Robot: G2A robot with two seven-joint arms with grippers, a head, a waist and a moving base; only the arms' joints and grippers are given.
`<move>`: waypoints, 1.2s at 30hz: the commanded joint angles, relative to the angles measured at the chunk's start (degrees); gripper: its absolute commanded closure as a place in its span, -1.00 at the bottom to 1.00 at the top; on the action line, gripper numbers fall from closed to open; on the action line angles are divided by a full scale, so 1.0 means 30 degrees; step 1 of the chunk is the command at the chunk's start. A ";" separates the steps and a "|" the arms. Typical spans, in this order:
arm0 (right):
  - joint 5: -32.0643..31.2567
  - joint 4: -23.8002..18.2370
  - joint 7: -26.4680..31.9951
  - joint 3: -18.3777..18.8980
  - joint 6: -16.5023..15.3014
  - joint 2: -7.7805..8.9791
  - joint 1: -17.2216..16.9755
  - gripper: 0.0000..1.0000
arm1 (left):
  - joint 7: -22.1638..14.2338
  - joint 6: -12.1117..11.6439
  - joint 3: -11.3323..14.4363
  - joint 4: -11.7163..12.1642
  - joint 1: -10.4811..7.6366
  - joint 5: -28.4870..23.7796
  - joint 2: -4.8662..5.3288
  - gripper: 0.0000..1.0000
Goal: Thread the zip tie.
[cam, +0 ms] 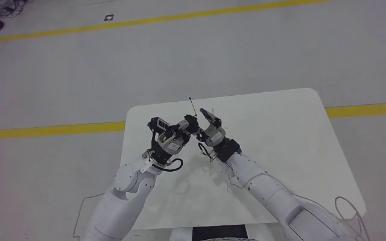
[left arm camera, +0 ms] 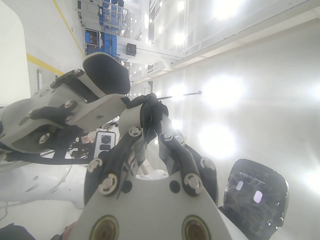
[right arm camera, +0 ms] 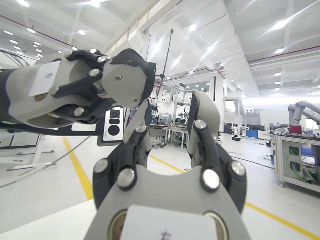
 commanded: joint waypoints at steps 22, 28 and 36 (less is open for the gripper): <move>-0.0762 -0.0921 0.0000 0.0439 0.0210 -0.0008 -0.0301 0.60 | 0.0000 0.0000 0.0000 0.0000 0.0000 0.0000 0.0000 1.00; -0.0784 -0.0933 0.0000 0.0506 0.0254 -0.0053 -0.0321 0.64 | 0.0000 0.0000 0.0000 0.0000 0.0000 0.0000 0.0000 1.00; -0.0943 -0.1027 0.0000 0.0631 0.0342 -0.0062 -0.0386 0.74 | 0.0000 0.0000 0.0000 0.0000 0.0000 0.0000 0.0000 1.00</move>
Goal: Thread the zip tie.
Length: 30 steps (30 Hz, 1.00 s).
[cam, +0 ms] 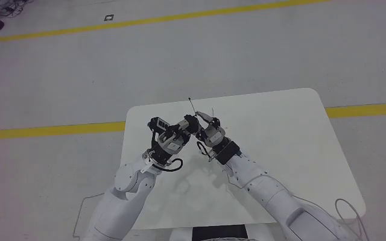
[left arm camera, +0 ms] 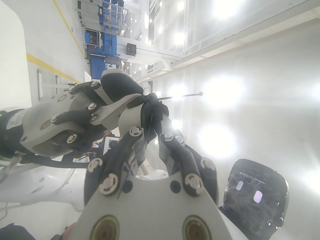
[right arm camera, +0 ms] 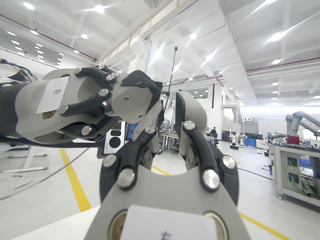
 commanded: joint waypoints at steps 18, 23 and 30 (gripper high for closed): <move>-0.0274 0.0117 0.0000 0.0172 0.0047 -0.0056 0.0056 1.00 | 0.0000 0.0000 0.0000 0.0000 0.0000 0.0000 0.0000 1.00; -0.0394 0.0158 0.0000 0.0220 0.0101 -0.0054 0.0075 1.00 | 0.0000 0.0000 0.0000 0.0000 0.0000 0.0000 0.0000 1.00; -0.0515 0.0305 0.0000 0.0194 0.0345 0.0003 0.0071 1.00 | 0.0000 0.0000 0.0000 0.0000 0.0000 0.0000 0.0000 1.00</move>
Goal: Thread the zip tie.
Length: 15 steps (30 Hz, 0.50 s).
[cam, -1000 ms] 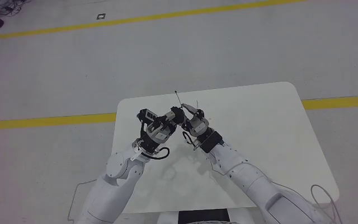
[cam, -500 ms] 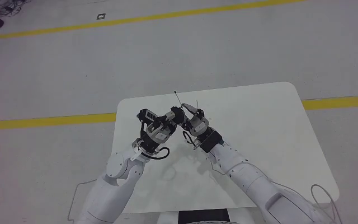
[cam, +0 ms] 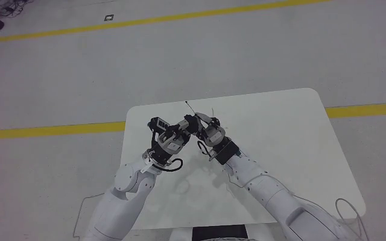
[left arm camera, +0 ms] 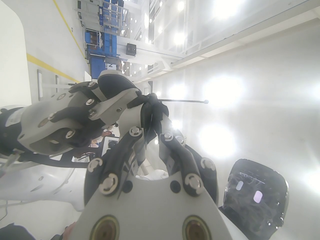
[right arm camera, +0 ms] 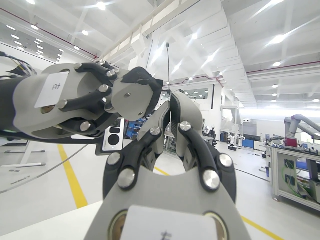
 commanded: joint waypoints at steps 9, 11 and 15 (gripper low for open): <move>0.0005 0.0091 0.0000 -0.0151 0.0341 0.0225 -0.0198 1.00 | 0.0000 0.0000 0.0000 0.0000 0.0000 0.0000 0.0000 1.00; 0.0005 0.0155 0.0000 -0.0207 0.0409 0.0303 -0.0228 1.00 | 0.0000 0.0000 0.0000 0.0000 0.0000 0.0000 0.0000 1.00; 0.0005 0.0300 0.0000 -0.0361 0.0579 0.0463 -0.0208 1.00 | 0.0000 0.0000 0.0000 0.0000 0.0000 0.0000 0.0000 1.00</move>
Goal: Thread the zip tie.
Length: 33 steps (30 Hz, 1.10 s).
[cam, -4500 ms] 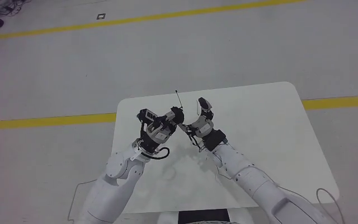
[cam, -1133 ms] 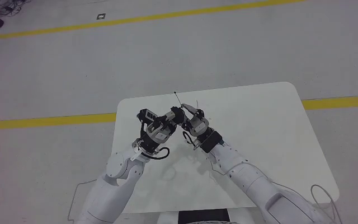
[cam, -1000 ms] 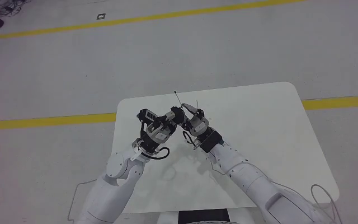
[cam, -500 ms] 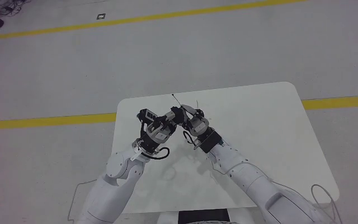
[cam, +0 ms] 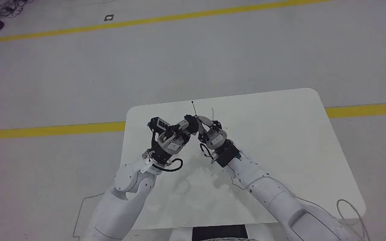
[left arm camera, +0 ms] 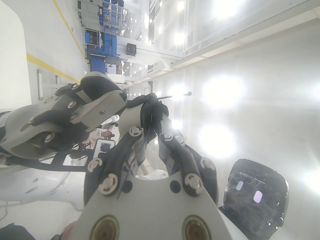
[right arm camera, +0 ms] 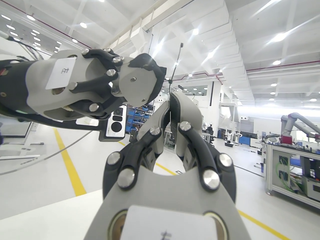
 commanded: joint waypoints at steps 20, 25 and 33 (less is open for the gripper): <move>0.0000 0.1369 0.0907 -0.0273 -0.0100 0.0310 0.0067 1.00 | 0.0000 0.0000 0.0000 0.0000 0.0000 0.0000 0.0000 1.00; 0.0000 0.1452 0.1126 -0.0345 -0.0110 0.0362 0.0102 1.00 | 0.0000 0.0000 0.0000 0.0000 0.0000 0.0000 0.0000 1.00; 0.0000 0.1573 0.1447 -0.0419 -0.0188 0.0311 0.0147 1.00 | 0.0000 0.0000 0.0000 0.0000 0.0000 0.0000 0.0000 1.00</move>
